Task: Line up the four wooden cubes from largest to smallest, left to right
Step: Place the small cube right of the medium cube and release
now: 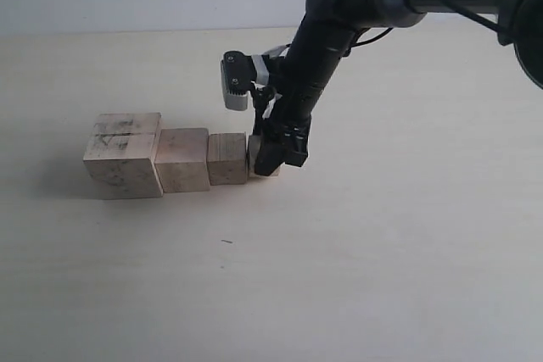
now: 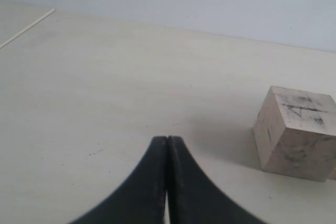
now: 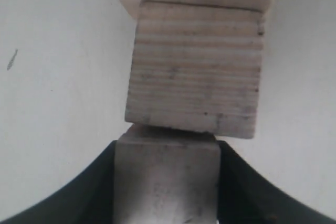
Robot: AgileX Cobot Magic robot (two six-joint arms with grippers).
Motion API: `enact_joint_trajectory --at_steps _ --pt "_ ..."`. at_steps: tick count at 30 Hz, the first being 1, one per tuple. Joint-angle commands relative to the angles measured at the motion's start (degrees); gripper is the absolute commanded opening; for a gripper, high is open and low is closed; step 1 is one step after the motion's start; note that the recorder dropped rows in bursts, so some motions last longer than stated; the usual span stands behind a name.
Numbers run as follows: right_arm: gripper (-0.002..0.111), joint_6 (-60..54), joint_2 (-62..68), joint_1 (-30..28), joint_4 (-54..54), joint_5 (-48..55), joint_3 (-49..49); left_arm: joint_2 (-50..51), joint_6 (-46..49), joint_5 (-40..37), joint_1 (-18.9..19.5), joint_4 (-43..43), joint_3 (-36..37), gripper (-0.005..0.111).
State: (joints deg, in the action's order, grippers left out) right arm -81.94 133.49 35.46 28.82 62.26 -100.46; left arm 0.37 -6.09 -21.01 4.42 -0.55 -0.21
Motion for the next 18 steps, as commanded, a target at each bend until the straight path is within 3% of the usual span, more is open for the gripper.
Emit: enact_joint_trajectory --at_steps 1,13,18 --pt "0.000 0.1 0.6 0.5 -1.0 -0.9 0.1 -0.4 -0.1 0.8 0.1 -0.1 0.2 0.000" --pt "0.000 4.1 0.6 0.5 -1.4 -2.2 0.1 -0.4 -0.1 0.8 0.1 -0.1 0.2 0.000" --pt "0.016 4.1 0.6 0.5 1.7 -2.2 0.1 -0.4 -0.1 0.8 0.1 -0.1 0.2 0.000"
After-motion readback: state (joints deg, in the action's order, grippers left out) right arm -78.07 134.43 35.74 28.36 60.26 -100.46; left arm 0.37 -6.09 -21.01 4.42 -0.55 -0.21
